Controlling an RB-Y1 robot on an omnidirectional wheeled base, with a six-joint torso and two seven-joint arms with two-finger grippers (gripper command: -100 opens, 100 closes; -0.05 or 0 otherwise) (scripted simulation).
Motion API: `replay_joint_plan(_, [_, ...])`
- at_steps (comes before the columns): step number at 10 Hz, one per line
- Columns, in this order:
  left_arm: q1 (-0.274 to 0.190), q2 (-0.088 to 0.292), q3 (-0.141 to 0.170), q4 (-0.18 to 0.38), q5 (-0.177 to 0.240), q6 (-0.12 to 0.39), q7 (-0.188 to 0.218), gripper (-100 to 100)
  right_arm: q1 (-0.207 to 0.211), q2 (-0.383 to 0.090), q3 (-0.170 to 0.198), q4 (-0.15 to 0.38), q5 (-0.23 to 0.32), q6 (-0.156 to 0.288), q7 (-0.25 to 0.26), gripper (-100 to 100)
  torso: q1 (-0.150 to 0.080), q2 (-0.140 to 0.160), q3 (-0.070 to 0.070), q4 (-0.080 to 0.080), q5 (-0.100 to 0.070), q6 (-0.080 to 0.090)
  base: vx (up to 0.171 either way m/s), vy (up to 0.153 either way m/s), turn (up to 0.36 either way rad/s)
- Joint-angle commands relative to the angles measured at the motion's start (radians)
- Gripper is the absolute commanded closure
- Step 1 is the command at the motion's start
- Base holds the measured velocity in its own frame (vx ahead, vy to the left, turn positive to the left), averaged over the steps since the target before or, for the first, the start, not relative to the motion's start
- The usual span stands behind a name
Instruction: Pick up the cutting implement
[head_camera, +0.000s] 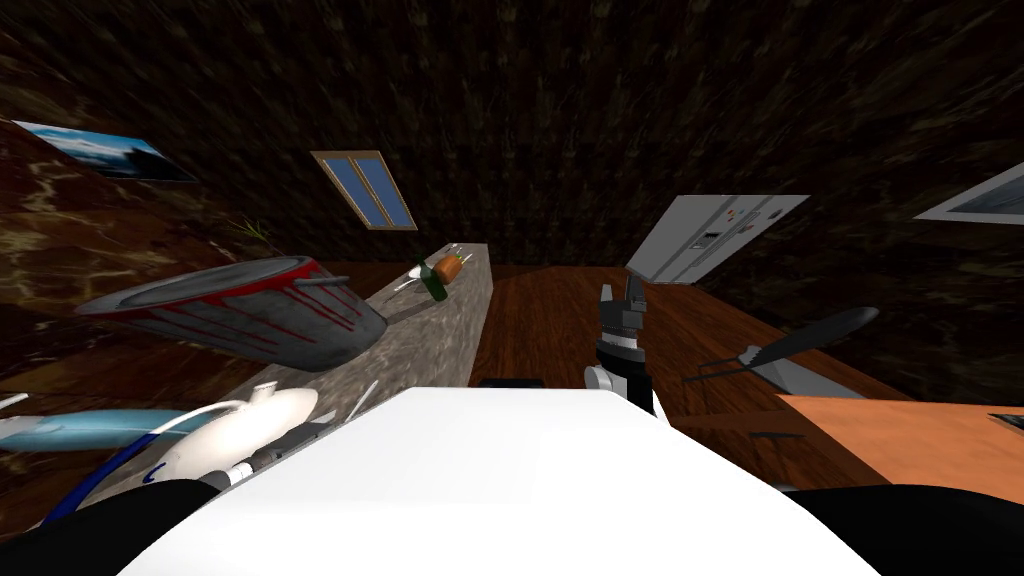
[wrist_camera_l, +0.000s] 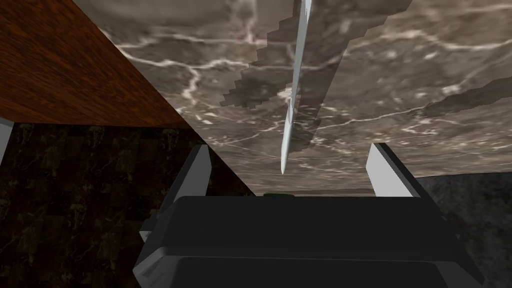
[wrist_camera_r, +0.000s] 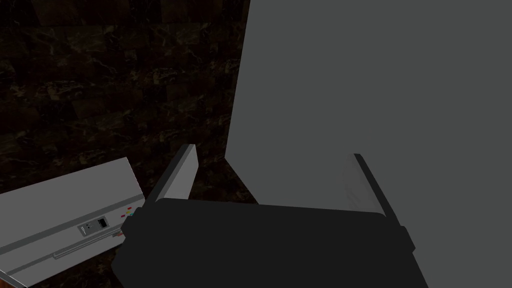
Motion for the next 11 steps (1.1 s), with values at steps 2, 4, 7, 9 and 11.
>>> replay_joint_plan(2, [0.000,0.000,0.000,0.000,0.000,0.000,0.000,100,0.000,0.000,0.000,0.000,0.000,0.000,0.000,0,0.000,0.000,0.000,0.000,0.000,0.000,0.000,0.000,0.000])
replay_joint_plan(4, [0.000,0.000,0.001,0.000,-0.001,0.001,-0.001,100,0.000,0.000,0.000,0.000,0.000,0.000,0.000,0,0.001,0.000,0.000,0.000,0.001,0.000,0.000,0.000,0.000])
replay_joint_plan(7, [0.027,0.009,0.021,-0.028,-0.001,-0.004,0.005,100,0.000,0.000,0.000,0.000,0.000,0.000,0.000,0,0.001,0.000,0.000,0.000,0.001,0.000,0.003,0.003,0.050])
replay_joint_plan(9, [0.054,0.017,0.043,-0.054,-0.002,-0.012,0.007,100,0.000,0.000,0.000,0.000,0.000,0.000,0.000,0,0.002,0.000,0.000,0.000,0.001,-0.001,0.013,0.012,0.145])
replay_joint_plan(11, [0.043,0.016,0.036,-0.042,-0.002,-0.013,0.005,0,0.000,0.000,0.000,0.000,0.000,0.000,0.000,0,0.002,-0.001,-0.001,0.000,0.001,0.000,0.002,0.002,0.011])
